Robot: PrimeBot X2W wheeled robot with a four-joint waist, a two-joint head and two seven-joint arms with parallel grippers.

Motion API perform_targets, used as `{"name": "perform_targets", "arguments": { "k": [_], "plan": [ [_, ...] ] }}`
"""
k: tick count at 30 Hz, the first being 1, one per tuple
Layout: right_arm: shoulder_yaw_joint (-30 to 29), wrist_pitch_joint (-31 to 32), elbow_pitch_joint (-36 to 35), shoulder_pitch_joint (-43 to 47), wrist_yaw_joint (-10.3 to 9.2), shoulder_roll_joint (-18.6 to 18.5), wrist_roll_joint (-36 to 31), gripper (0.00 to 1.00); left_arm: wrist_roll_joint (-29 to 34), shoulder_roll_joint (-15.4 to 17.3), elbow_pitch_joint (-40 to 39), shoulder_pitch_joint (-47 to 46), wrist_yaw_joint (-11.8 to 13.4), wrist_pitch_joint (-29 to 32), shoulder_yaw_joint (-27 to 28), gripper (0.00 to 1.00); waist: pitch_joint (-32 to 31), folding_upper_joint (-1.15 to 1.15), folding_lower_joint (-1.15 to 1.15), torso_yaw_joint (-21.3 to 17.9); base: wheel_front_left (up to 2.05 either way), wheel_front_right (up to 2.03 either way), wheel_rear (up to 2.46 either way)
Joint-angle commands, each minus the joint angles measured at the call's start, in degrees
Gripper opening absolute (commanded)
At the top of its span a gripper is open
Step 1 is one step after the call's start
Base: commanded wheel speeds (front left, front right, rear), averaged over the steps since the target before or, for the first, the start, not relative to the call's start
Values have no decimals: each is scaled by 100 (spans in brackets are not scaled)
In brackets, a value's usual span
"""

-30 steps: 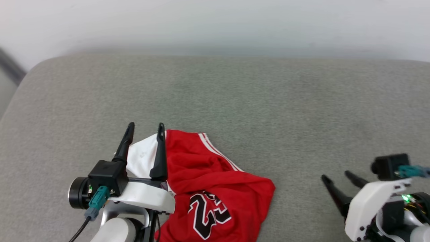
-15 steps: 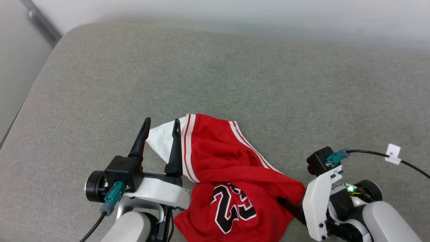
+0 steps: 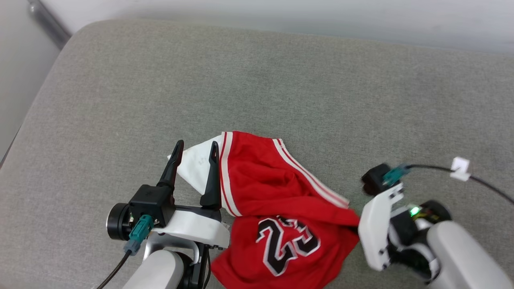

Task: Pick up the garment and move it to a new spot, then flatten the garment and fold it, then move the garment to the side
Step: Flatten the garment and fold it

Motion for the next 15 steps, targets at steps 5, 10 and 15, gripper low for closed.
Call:
{"name": "perform_targets", "arguments": {
  "k": [5, 10, 15],
  "plan": [
    [-502, -407, 15, -473, -23, -345, -340, 0, 1, 40, -15, -2, 14, -25, 24, 100, -61, 0, 0, -174, 0, 0, 0],
    [-1029, -786, -207, -829, -22, -619, -898, 0, -15, 78, -18, 14, 10, 8, 0, 100, -96, 0, 0, -360, 0, 0, 0],
    [-1129, -950, -797, -539, -21, -519, -1329, 0, -41, 109, -33, 58, 11, 72, -37, 100, -131, 0, 0, -519, 0, 0, 0]
  ]
}}
